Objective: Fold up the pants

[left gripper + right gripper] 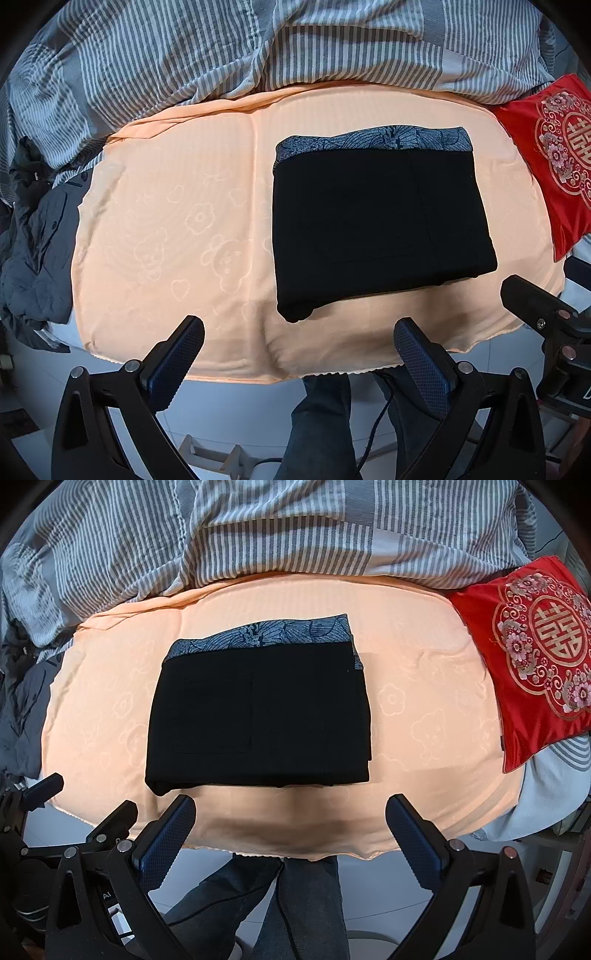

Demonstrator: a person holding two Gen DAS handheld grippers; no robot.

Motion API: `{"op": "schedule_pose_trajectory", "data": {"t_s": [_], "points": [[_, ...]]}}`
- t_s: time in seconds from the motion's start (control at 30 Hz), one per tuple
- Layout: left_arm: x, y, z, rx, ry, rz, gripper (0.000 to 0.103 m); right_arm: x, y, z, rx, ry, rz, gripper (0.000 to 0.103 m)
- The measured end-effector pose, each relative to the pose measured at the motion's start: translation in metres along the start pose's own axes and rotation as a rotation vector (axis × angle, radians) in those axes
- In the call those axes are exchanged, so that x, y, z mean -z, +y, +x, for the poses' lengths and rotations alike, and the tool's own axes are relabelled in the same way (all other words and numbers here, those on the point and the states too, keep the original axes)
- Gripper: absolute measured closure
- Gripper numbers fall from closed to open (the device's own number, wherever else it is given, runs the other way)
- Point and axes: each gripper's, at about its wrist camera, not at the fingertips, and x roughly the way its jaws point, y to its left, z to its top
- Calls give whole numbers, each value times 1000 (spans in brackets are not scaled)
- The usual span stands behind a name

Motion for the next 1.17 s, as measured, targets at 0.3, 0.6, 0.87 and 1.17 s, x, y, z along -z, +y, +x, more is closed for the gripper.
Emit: {"op": "schedule_pose_trajectory", "data": {"t_s": [0.3, 0.6, 0.87, 1.17], "points": [[-1, 0, 0, 1, 4, -4, 0, -1, 0, 1, 0, 0, 0, 0], [-1, 1, 2, 3, 9, -4, 0, -1, 0, 1, 1, 1, -2, 0], [-2, 1, 2, 7, 10, -9, 0, -2, 2, 2, 0, 3, -4, 0], [-3, 0, -2, 17, -20, 0, 0, -1, 2, 4, 1, 9, 1, 0]]}}
